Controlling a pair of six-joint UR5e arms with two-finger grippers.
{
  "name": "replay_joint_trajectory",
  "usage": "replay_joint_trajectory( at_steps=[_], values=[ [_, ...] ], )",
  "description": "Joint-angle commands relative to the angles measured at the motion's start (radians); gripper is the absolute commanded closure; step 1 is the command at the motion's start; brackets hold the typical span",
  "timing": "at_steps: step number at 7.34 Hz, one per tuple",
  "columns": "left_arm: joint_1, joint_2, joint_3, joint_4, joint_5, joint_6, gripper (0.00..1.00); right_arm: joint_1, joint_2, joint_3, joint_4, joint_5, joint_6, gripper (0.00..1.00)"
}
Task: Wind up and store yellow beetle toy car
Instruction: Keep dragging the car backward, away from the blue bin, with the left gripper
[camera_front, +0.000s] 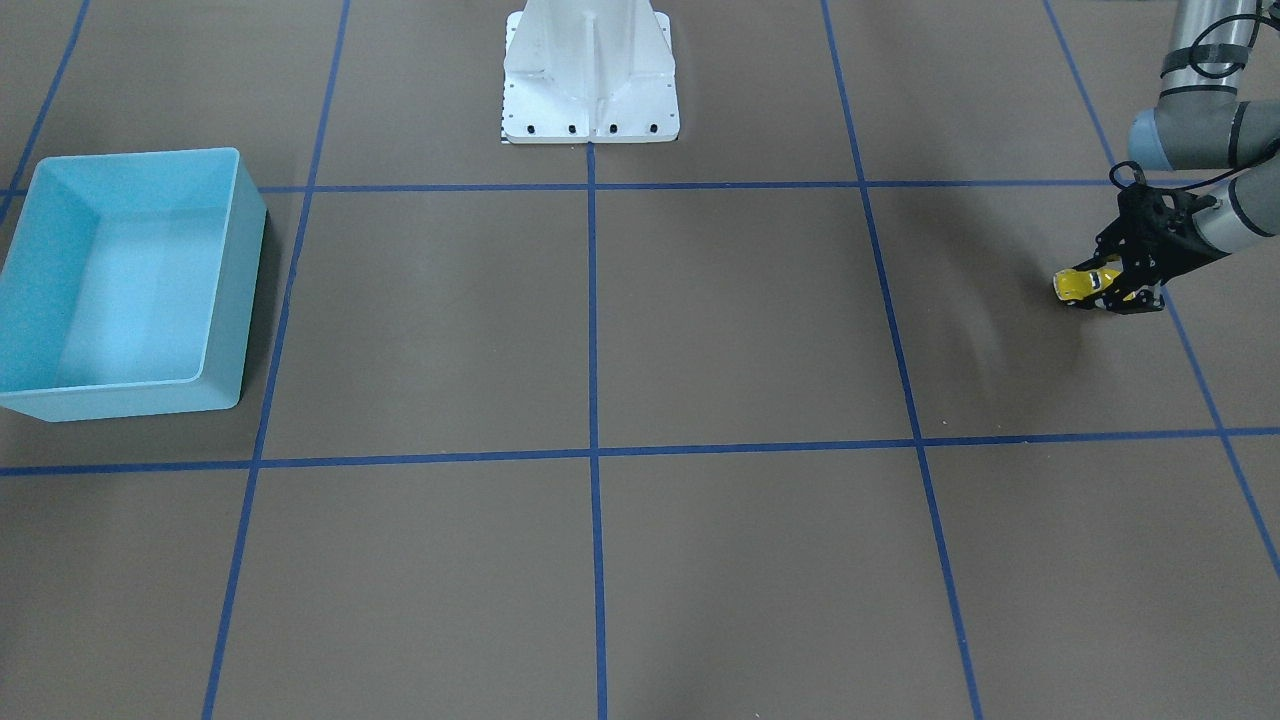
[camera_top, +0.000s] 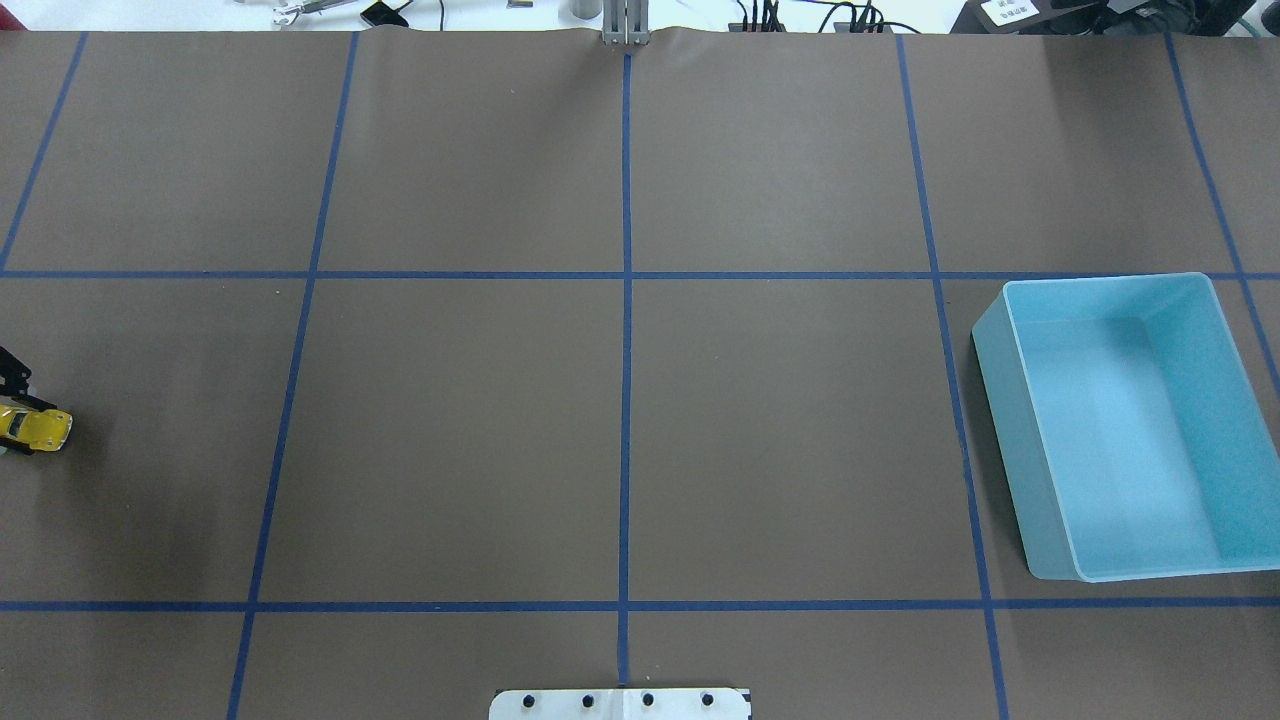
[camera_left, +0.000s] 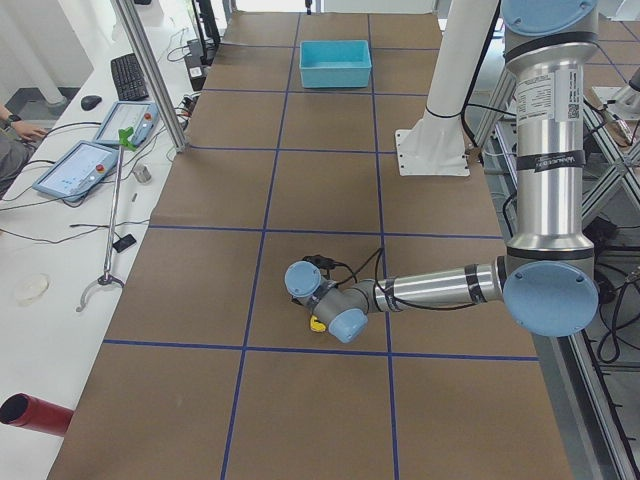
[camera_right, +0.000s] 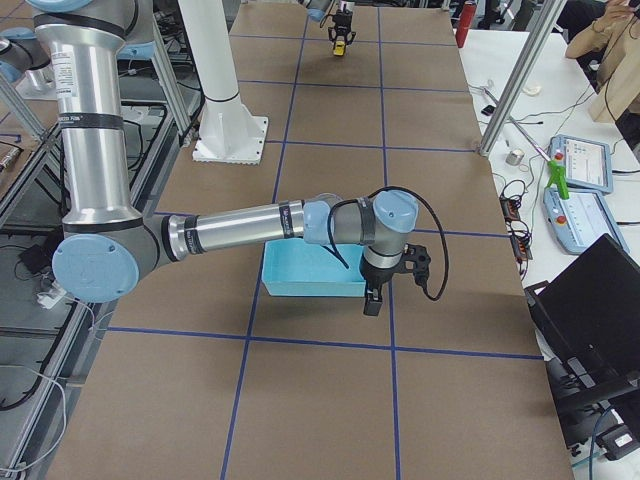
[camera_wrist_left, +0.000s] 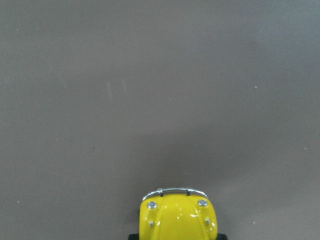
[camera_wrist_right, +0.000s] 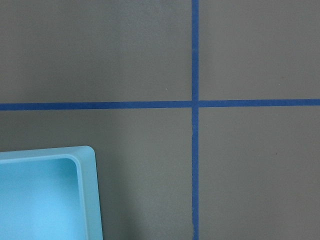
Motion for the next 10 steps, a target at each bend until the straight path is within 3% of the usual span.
replay_joint_trajectory(
  at_steps=[1,9,10],
  values=[
    [-0.010,0.000,0.013,0.000,-0.003,0.017,1.00,0.000,0.001,0.002,-0.001,0.000,0.000,0.00],
    [-0.054,0.003,0.053,0.000,-0.026,0.082,1.00,0.000,0.002,0.000,-0.001,0.000,0.000,0.00],
    [-0.062,0.003,0.053,0.000,-0.026,0.080,0.81,0.000,0.002,0.002,0.000,0.000,0.000,0.00]
  ],
)
